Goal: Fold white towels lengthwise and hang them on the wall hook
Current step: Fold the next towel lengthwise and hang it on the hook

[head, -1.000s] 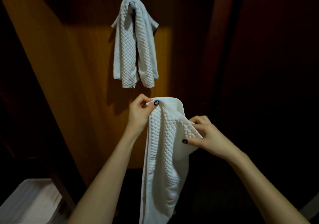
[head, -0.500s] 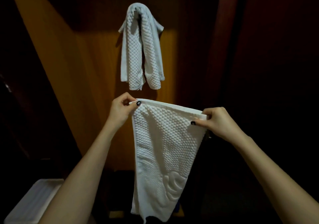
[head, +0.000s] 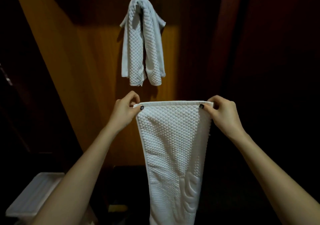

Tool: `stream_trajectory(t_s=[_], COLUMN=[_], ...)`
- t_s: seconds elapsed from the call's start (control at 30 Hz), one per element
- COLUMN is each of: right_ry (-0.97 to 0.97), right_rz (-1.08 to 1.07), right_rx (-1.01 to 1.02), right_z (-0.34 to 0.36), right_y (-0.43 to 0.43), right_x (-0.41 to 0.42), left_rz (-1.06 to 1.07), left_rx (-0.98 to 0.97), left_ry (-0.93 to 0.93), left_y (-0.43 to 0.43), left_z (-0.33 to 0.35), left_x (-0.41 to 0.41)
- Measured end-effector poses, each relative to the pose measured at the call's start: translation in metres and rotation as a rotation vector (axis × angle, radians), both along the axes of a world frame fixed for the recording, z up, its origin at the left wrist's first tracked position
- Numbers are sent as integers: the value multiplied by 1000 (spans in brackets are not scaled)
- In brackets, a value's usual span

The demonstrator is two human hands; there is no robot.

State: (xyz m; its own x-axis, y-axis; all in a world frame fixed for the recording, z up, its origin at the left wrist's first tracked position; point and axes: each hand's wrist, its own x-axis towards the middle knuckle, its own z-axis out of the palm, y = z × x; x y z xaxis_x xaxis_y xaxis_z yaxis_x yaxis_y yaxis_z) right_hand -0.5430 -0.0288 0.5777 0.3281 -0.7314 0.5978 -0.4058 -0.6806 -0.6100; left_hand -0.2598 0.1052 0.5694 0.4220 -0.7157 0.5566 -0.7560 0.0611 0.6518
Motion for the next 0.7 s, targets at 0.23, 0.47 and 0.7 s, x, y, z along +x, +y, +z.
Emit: stream_trajectory(t_s=[0.23,0.47,0.7], right_ry=[72,-95,1], right_rz=[-78,285,414], right_rx=[153,337,326], right_z=[-26,-24,4], right_y=[3,30,41], right_x=[-6,-3,9], left_rz=[183,87,-151], left_rx=[94,50,-26], left_ry=[278,439,566], left_y=[-21,-34,-33], left_z=[-29,-28,-8], left_x=[-49,-93,-113])
